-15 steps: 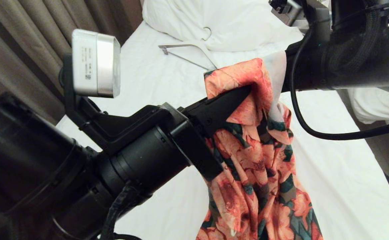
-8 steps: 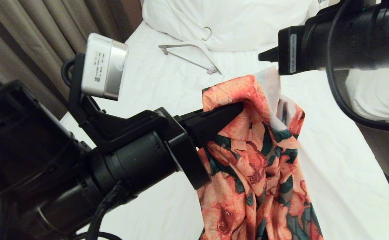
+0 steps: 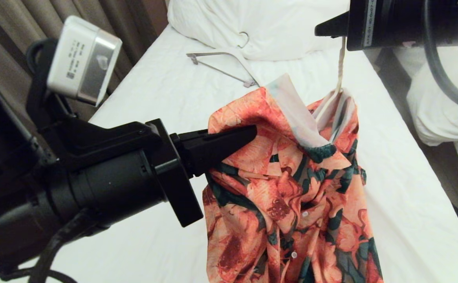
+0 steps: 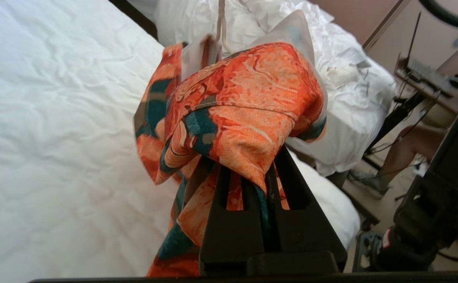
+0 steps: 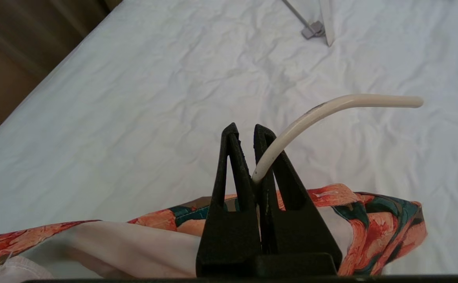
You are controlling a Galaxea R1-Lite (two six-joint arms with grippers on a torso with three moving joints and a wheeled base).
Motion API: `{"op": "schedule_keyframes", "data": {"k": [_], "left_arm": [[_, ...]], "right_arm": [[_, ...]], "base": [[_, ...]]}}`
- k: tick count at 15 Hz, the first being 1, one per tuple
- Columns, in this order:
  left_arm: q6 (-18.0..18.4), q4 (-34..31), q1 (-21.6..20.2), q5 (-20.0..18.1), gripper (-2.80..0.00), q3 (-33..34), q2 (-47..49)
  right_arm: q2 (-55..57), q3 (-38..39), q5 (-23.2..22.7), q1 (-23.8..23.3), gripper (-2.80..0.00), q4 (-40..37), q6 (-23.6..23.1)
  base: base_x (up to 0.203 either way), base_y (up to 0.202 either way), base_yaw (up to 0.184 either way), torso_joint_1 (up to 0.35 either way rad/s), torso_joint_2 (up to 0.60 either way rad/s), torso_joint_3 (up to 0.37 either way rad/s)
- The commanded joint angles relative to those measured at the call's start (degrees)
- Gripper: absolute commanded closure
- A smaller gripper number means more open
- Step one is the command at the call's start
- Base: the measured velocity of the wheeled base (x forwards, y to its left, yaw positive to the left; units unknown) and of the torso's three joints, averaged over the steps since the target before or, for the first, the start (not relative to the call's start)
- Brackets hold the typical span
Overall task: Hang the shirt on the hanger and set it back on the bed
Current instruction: Take the clothes hanger out of the clothes
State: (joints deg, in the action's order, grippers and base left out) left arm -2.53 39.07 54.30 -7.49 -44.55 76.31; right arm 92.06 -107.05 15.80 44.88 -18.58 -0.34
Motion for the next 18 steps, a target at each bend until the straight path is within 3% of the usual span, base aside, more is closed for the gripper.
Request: {"op": "schedule_keyframes", "data": {"k": [1,7,8,9,16,18], "left_arm": [[0.58,-3.55,0.36,0.18,0.00,-1.17,-1.58],[0.67,-4.19,2.92,3.07,0.00,-1.42,1.73],[1.20,-4.18,2.92,3.09,-1.08,-1.24,1.96],[1.95,-4.18,2.92,3.16,-2.80,-1.08,2.54],[2.16,-4.79,4.39,4.16,-2.80,-1.74,2.67],[2.13,-4.57,6.29,8.10,-2.80,-2.00,3.53]], "right_arm": [[0.03,-0.94,0.49,0.71,0.00,-0.06,-0.40],[0.57,-0.44,0.73,3.46,0.00,-0.14,-0.10],[0.57,-0.31,0.73,3.64,0.00,-0.14,0.08],[0.49,0.00,0.73,3.64,0.00,-0.05,0.08],[0.57,0.96,0.80,1.54,0.00,0.26,0.04],[0.49,2.36,0.73,1.53,0.00,0.47,0.08]], "base": [[0.000,0.000,0.000,0.000,0.00,0.000],[0.000,0.000,0.000,0.000,0.00,0.000],[0.000,0.000,0.000,0.000,0.00,0.000],[0.000,0.000,0.000,0.000,0.00,0.000],[0.000,0.000,0.000,0.000,0.00,0.000],[0.000,0.000,0.000,0.000,0.00,0.000]]}}
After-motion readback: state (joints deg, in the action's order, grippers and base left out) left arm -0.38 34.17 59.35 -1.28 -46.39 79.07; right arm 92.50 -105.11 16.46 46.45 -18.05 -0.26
